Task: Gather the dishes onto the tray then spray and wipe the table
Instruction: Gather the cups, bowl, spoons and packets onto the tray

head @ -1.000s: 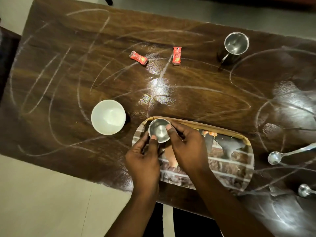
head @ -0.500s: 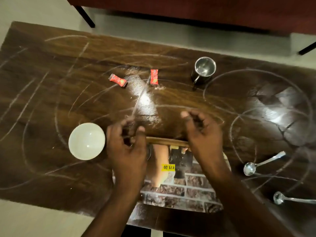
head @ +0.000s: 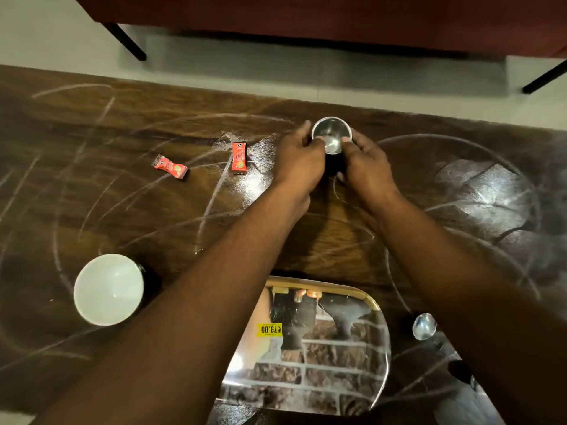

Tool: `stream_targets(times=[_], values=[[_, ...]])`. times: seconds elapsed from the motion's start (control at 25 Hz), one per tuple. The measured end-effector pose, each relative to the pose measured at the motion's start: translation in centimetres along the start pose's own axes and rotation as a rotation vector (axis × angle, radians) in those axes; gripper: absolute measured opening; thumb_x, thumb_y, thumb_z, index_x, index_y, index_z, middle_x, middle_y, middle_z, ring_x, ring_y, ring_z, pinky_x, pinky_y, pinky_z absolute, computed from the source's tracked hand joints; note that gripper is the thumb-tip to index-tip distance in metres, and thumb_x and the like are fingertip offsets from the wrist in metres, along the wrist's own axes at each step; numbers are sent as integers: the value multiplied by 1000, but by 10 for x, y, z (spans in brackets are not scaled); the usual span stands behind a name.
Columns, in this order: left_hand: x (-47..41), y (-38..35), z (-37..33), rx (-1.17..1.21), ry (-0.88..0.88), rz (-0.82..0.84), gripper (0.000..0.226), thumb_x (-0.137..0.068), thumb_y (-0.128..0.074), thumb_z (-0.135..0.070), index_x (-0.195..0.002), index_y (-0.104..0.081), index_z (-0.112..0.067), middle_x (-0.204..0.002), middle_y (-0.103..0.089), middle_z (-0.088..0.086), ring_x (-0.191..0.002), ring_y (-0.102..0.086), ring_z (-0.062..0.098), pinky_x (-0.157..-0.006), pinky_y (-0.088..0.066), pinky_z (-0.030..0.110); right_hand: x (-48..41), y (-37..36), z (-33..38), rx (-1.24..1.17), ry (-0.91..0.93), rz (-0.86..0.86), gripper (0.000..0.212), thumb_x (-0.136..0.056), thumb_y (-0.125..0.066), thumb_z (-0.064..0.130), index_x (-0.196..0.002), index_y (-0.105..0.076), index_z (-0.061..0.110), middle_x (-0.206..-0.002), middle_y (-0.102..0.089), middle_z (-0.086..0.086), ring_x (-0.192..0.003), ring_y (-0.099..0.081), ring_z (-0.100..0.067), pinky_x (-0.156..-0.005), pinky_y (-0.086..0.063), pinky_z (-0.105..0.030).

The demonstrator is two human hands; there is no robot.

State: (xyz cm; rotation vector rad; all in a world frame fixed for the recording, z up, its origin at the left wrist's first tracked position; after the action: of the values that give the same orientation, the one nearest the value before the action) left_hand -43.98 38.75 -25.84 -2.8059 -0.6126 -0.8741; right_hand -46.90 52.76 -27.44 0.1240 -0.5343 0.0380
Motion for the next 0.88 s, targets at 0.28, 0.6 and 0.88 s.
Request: stream_targets(times=[0.28,0.6,0.88], values=[[25,30,2,103,-97,-162,28,-101,-64,1,-121,-81,-8,-110,-85,8,-97,-80,20,-91,-65,45,28,-5,19,35,103,-42,38,-106,-57,31,-143,-68,27,-126,-78,7,-115,-76,-21,-100,-63,-45],[162,110,47,231,-126,-374,29,-98,-77,-13,-126,-80,-6,-116,-85,1,-111,-79,12,-103,-63,37,168,-24,-1,-47,156,41,33,-108,-63,21,-140,-71,23,-128,-78,8,-119,-73,-12,-97,-61,-39],[241,149,147,337,76,-421,27,-97,-77,-5,-124,-81,-8,-113,-86,0,-113,-80,16,-103,-63,39,234,-34,-93,124,-16,54,27,-108,-64,26,-128,-76,39,-104,-83,10,-92,-81,-19,-88,-65,-56]])
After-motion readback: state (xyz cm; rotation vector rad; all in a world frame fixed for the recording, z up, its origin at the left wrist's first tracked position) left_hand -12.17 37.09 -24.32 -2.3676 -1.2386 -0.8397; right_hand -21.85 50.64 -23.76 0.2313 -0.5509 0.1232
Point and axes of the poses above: each hand's wrist, its own x-axis away from the middle knuckle, its own y-axis out of the back of the hand, z = x × y, the point moved 10 cm from there along -x, towards the middle knuckle
